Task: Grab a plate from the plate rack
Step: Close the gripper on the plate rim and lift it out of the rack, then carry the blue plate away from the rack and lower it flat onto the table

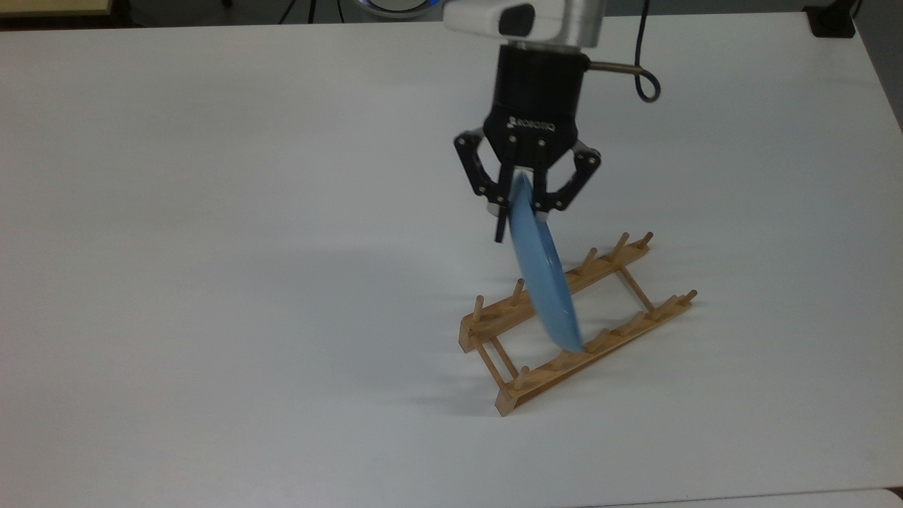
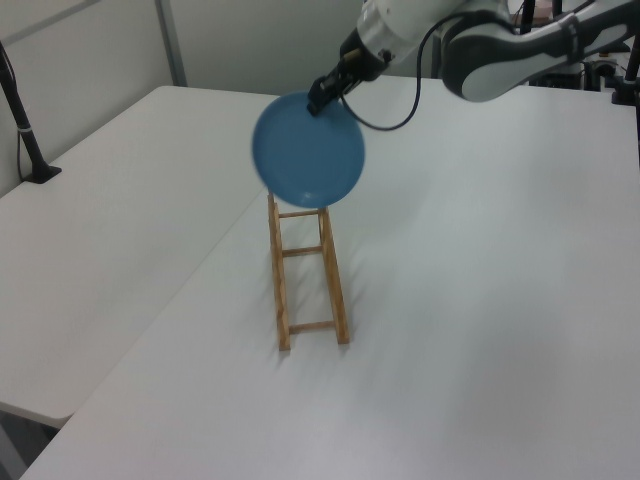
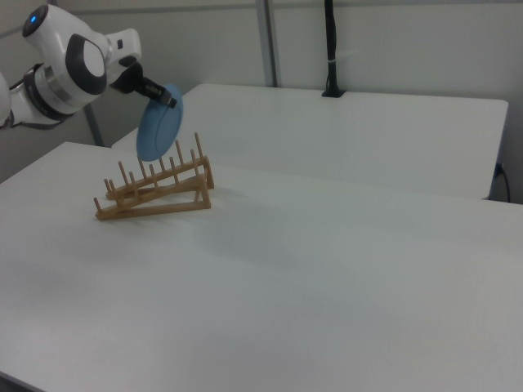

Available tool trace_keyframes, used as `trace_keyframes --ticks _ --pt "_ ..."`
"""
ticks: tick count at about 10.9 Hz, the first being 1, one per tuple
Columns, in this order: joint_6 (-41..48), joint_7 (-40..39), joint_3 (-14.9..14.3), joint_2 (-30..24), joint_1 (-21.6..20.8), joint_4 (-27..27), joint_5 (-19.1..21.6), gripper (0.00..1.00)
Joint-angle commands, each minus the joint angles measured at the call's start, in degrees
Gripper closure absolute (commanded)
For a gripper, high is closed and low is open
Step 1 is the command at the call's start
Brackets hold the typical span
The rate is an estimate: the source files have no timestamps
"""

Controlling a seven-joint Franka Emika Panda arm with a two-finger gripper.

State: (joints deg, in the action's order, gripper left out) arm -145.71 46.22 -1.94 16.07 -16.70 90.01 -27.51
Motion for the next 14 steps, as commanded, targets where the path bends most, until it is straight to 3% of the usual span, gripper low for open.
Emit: trace_keyframes --ticks 1,5,10,14 --pt "5.24 -6.02 0.00 -5.07 1.75 3.58 2.00 0.81" --pt "21.56 -36.38 -0.61 -10.52 7.02 4.56 22.28 0.85" --pt "37.49 -61.38 -0.79 -11.15 16.42 5.08 29.43 0.85" --pt "39.01 -75.80 -0.79 -10.36 22.66 10.25 32.76 0.85"
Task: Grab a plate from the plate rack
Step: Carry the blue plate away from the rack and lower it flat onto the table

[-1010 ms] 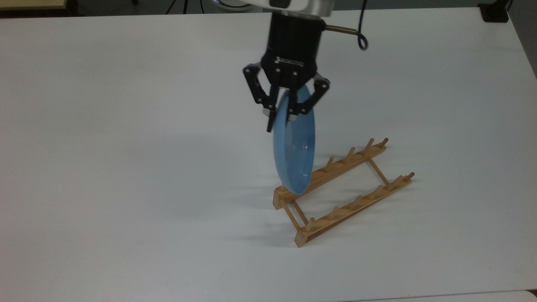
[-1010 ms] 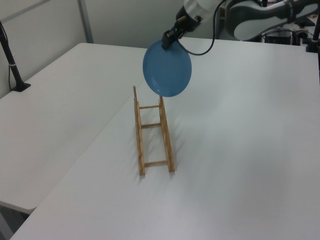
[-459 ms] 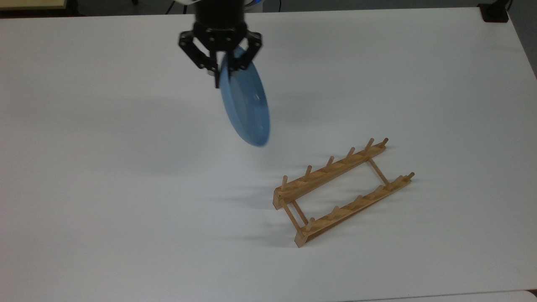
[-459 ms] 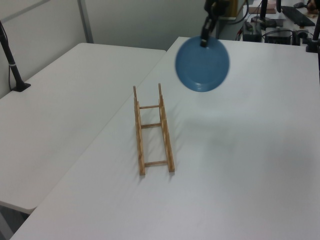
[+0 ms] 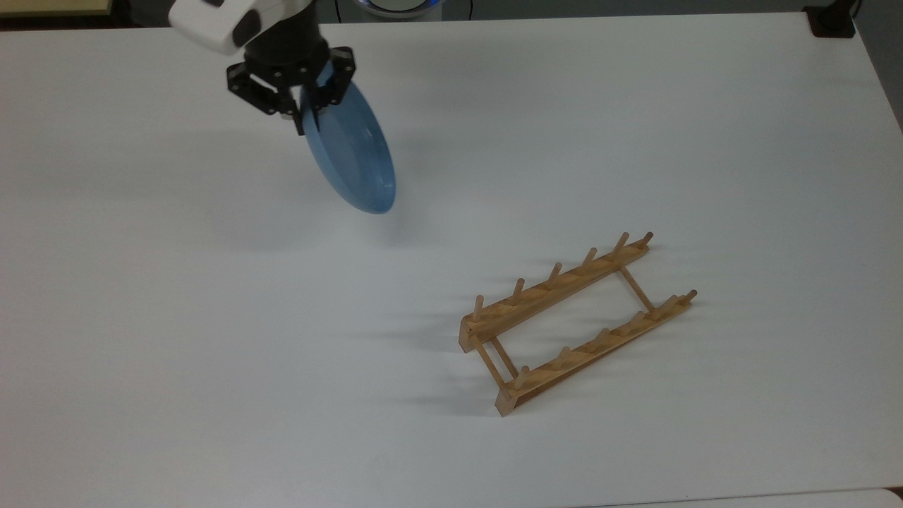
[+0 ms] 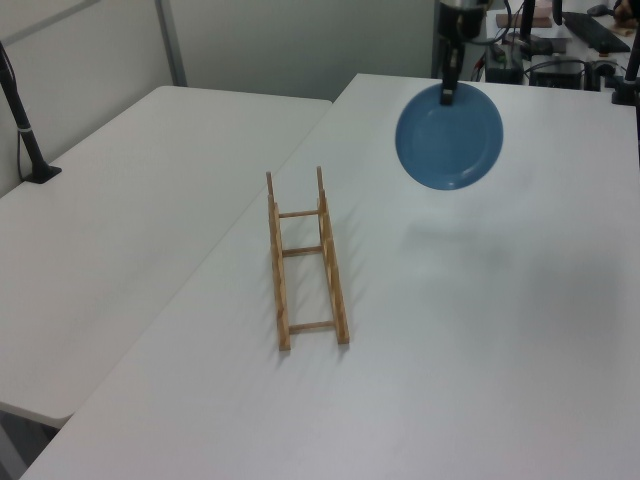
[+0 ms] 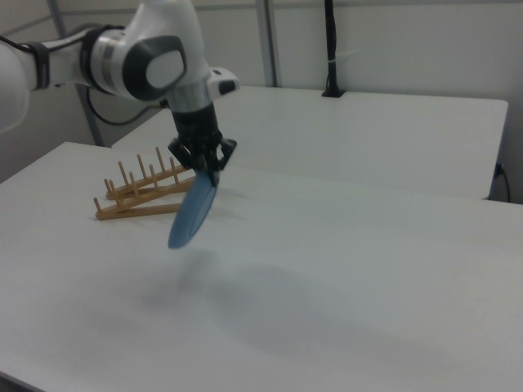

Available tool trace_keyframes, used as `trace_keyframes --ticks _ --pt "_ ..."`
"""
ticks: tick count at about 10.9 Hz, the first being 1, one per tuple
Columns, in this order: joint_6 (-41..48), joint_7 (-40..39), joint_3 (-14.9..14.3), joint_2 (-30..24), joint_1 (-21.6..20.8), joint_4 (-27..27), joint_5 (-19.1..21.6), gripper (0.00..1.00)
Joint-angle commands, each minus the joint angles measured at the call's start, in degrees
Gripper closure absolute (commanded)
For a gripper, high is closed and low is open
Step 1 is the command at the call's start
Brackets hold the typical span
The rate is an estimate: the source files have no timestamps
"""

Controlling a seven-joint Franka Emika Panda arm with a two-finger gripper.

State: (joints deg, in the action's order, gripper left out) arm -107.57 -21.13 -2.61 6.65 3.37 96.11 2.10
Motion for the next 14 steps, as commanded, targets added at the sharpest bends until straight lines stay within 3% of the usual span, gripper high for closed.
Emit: trace_keyframes --ticks 1,6,9,11,13,14 --pt "0.79 -11.79 -0.11 -0.76 4.43 5.39 4.91 0.85" --pt "-4.29 -14.64 -0.20 3.10 8.22 11.19 11.86 0.89" --pt "-13.07 -17.08 -0.20 3.10 8.58 16.64 12.57 1.00" --pt "-15.64 -18.33 -0.29 3.54 9.80 18.24 14.07 0.99" --pt "-15.30 -17.54 -0.29 4.33 10.59 17.80 14.07 0.59" --pt "-14.95 -17.37 -0.29 4.42 10.95 17.80 14.07 0.25"
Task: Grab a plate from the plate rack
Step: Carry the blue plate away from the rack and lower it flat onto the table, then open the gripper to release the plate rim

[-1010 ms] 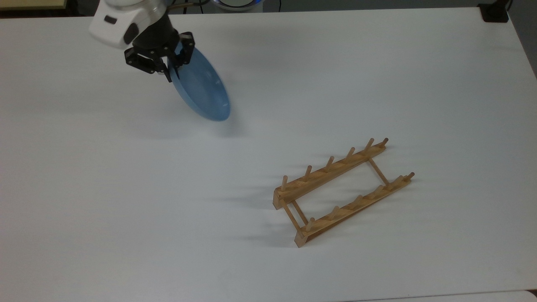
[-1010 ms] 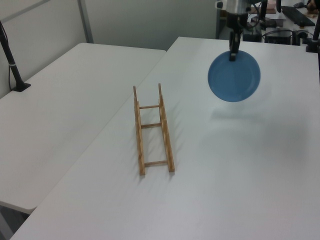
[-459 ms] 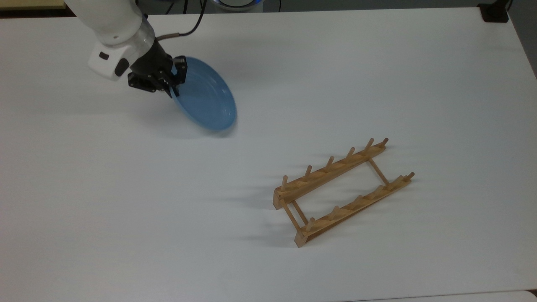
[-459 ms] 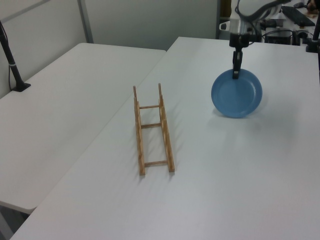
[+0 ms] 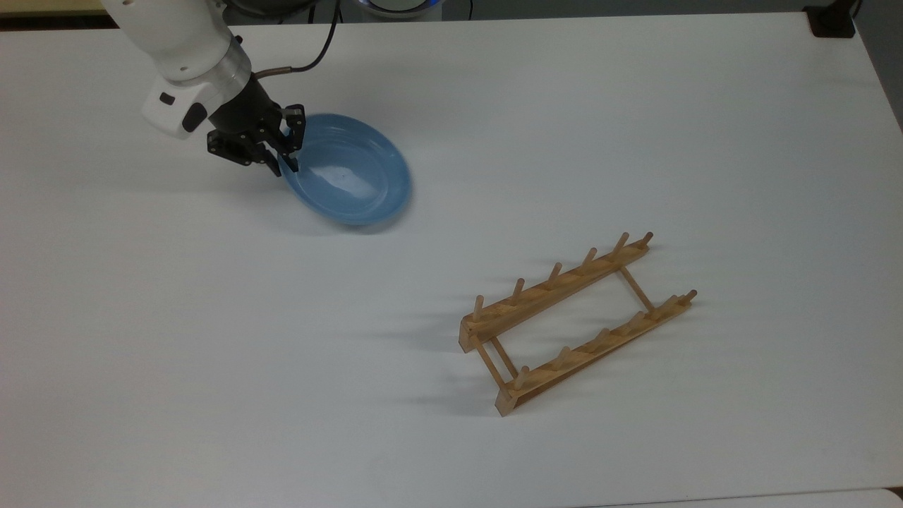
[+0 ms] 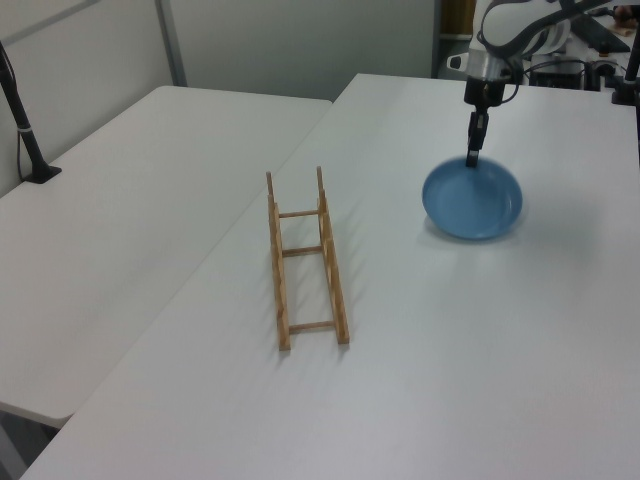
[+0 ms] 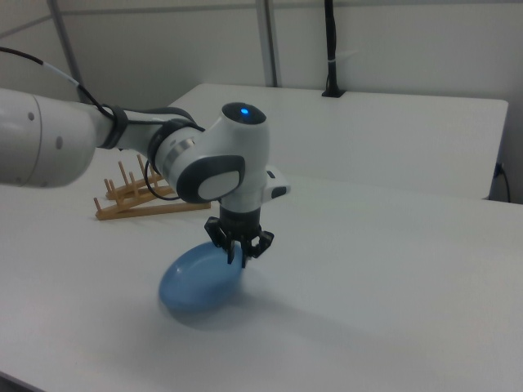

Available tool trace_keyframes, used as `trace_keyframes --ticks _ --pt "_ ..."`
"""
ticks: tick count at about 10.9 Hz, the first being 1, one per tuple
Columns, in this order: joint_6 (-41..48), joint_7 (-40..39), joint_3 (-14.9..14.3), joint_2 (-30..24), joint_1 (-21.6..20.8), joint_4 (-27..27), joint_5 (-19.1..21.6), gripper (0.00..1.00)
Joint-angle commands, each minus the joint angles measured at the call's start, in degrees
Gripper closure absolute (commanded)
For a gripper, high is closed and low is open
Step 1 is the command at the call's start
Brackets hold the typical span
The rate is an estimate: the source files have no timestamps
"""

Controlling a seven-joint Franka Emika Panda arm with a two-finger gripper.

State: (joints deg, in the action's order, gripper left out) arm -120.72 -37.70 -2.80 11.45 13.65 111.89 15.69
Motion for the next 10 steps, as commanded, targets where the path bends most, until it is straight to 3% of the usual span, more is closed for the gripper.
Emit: trace_keyframes --ticks 1,6,10 --pt "-1.36 -0.36 -0.10 -0.38 0.68 1.84 0.48 0.00" --pt "0.12 4.62 -0.10 -1.60 0.77 0.61 0.39 0.00" --pt "15.83 24.80 -0.19 -6.34 0.07 -11.49 -0.57 0.00"
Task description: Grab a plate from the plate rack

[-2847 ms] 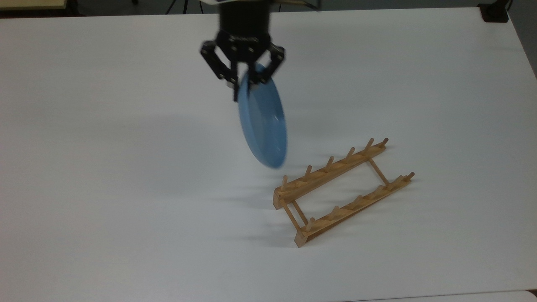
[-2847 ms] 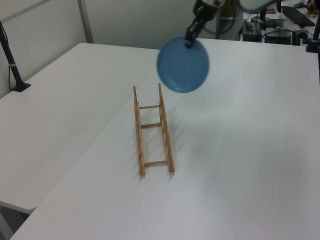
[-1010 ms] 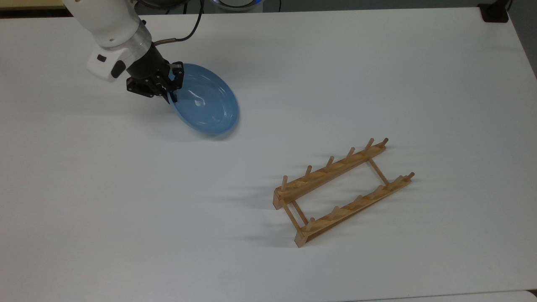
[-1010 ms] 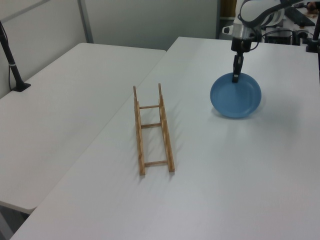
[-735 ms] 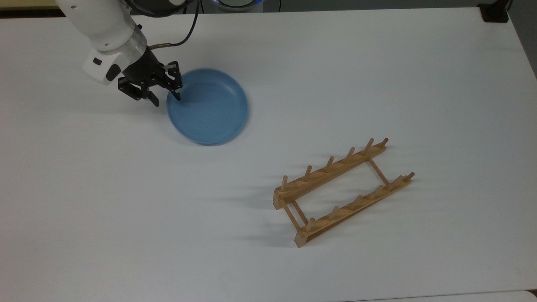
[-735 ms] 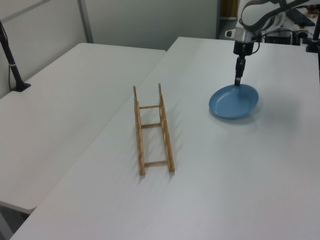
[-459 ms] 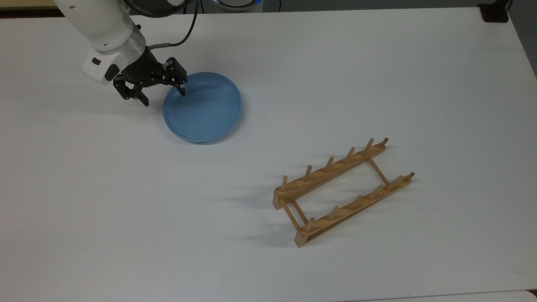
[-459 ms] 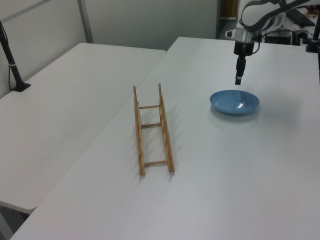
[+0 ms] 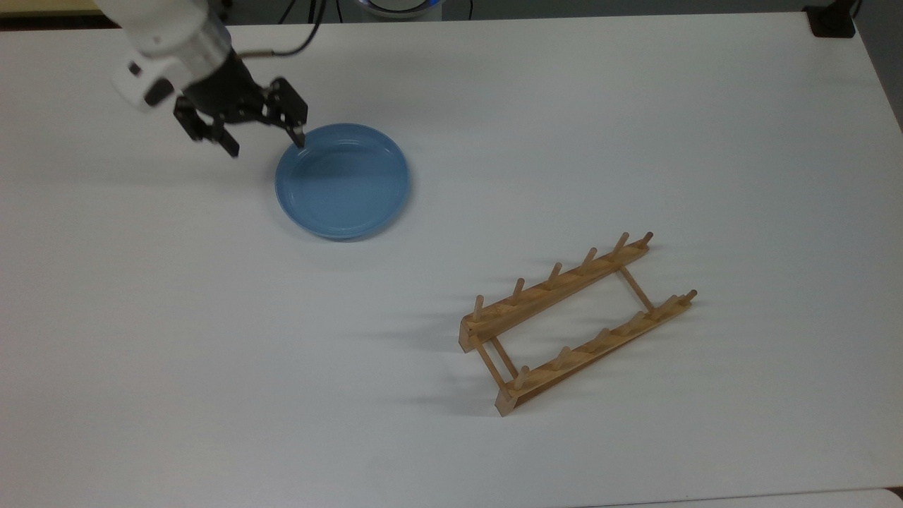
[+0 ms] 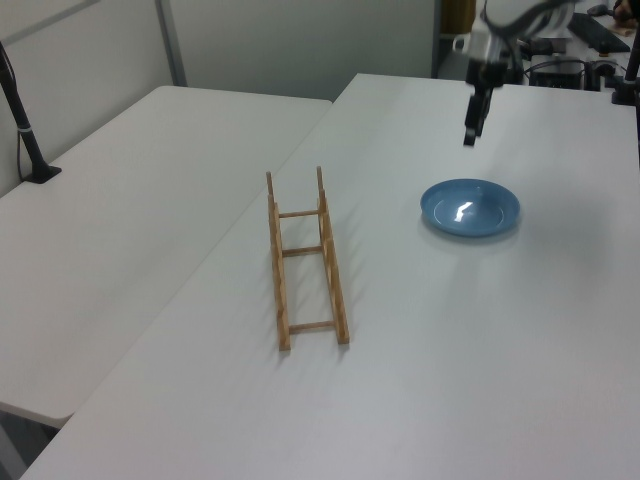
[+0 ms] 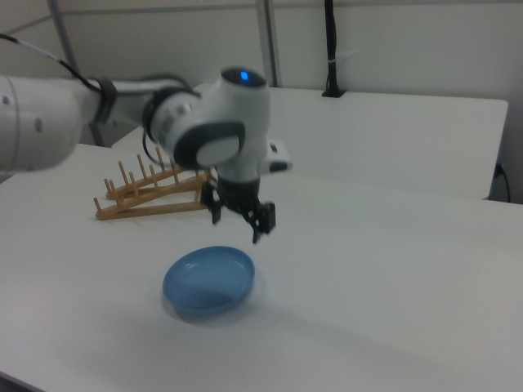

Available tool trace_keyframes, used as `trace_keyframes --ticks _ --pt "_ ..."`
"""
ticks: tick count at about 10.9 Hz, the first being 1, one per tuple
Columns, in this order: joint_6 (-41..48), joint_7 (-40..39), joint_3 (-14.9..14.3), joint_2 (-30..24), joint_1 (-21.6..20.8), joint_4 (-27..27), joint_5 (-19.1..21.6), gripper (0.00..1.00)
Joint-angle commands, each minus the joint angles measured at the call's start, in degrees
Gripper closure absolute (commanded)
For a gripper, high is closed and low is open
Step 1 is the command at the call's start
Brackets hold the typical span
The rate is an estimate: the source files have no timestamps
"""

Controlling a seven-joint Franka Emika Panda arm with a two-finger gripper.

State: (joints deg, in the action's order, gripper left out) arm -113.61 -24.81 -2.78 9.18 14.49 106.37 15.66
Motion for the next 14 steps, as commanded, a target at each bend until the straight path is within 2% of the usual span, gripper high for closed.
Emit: trace_keyframes --ticks 1,3,4,6,7,8,9,11,14 --pt "11.54 16.67 -0.20 -5.91 -0.78 -7.91 -0.89 0.00" --pt "17.34 19.70 -0.81 -9.17 -0.96 -11.78 -1.16 0.00" --pt "20.33 20.41 -2.30 -10.58 -2.26 -13.02 -0.99 0.00" --pt "21.68 28.02 -8.96 -12.52 -10.49 -13.91 -1.16 0.00" --pt "21.68 29.28 -11.34 -13.13 -13.67 -14.52 -1.16 0.00" --pt "21.33 29.64 -11.71 -13.14 -15.36 -14.70 -1.42 0.00" --pt "20.89 29.21 -11.37 -13.14 -16.42 -14.70 -3.60 0.00" --pt "16.35 25.01 -10.23 -12.44 -18.88 -14.44 -12.98 0.00" --pt "16.05 19.01 -9.96 -12.35 -18.62 -14.61 -14.52 0.00"
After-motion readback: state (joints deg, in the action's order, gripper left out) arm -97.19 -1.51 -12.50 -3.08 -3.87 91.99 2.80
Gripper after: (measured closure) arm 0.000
